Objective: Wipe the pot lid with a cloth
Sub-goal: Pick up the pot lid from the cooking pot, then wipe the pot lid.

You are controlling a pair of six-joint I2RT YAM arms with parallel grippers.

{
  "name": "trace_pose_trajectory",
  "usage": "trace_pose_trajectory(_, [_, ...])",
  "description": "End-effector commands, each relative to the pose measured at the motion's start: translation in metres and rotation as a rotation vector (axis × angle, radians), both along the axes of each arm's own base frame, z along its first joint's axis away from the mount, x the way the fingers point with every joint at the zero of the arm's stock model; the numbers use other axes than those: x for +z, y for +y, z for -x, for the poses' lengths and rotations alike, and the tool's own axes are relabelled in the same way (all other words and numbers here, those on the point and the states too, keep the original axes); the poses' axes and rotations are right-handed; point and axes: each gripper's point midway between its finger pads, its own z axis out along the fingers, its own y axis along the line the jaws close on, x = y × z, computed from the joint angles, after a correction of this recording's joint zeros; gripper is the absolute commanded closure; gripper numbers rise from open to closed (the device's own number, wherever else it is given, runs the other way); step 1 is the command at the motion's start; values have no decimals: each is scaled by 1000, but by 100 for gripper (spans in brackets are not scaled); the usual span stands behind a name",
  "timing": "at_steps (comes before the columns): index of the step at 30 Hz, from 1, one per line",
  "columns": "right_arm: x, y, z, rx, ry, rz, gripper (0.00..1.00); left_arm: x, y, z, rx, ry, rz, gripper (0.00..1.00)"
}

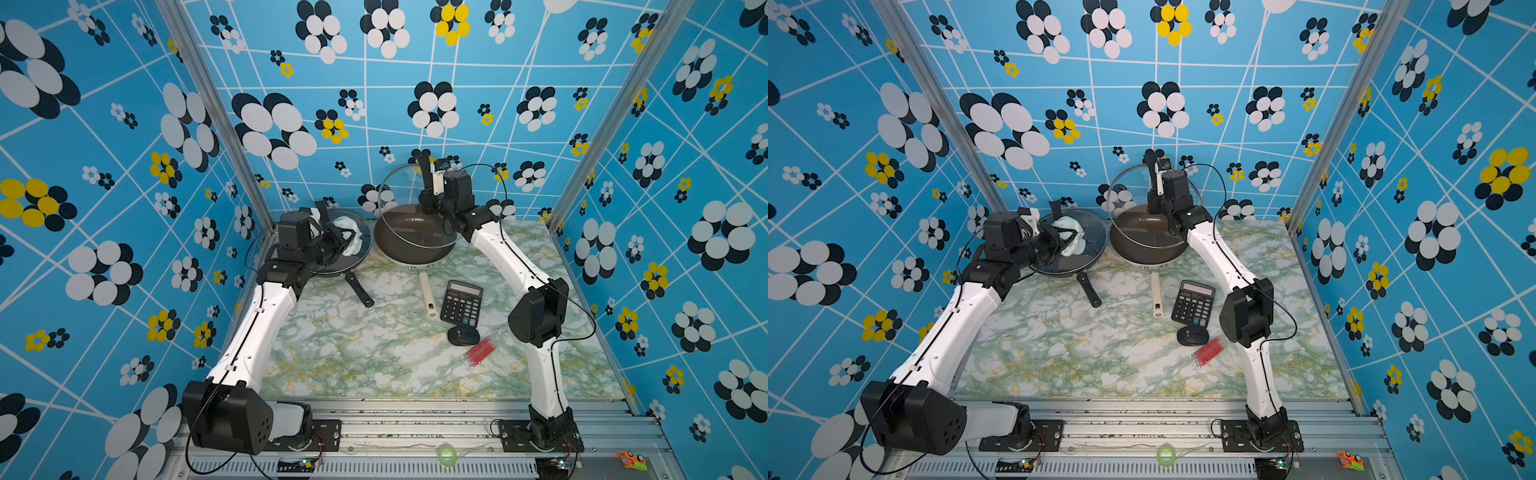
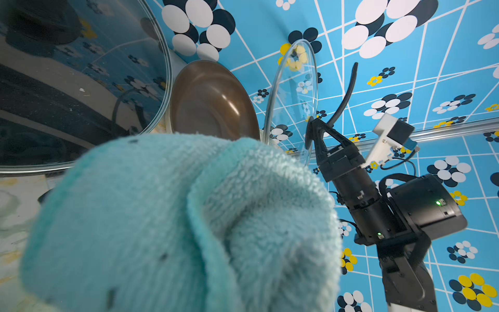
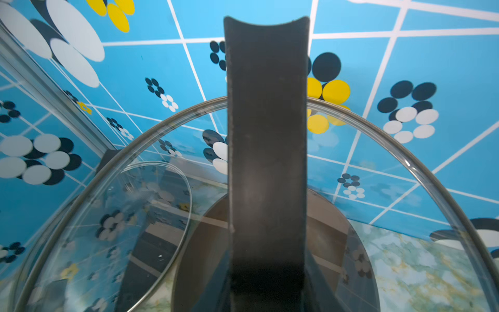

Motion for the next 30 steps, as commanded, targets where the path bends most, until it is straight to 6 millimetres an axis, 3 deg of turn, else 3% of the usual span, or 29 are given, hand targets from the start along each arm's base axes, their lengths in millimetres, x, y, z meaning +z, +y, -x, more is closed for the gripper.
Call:
trace_pose_trajectory(1, [84, -20, 27, -29, -74, -217, 100, 16, -10, -21, -57, -74, 43, 100])
trace_pose_trajectory(9, [85, -58, 69, 28, 121, -472, 100, 14, -52, -51, -161, -120, 22, 100])
trace_pose_trajectory(14, [77, -87, 92, 48, 205, -797, 100, 12, -88, -69, -216, -176, 22, 100])
trace_pose_trajectory(19, [58, -115, 96, 70, 217, -1151, 100, 10, -121, -85, -276, -198, 47, 100])
trace_pose_trajectory(25, [64, -116, 110, 153, 245, -1188, 100, 1, -163, -93, -335, -220, -16, 100])
trace_pose_trajectory(26, [69, -133, 107, 157, 221, -1208, 100, 2, -168, -92, -335, -231, -8, 100])
trace_pose_trajectory(30, [80, -148, 104, 237, 207, -1326, 100, 8, -178, -83, -343, -265, 4, 100])
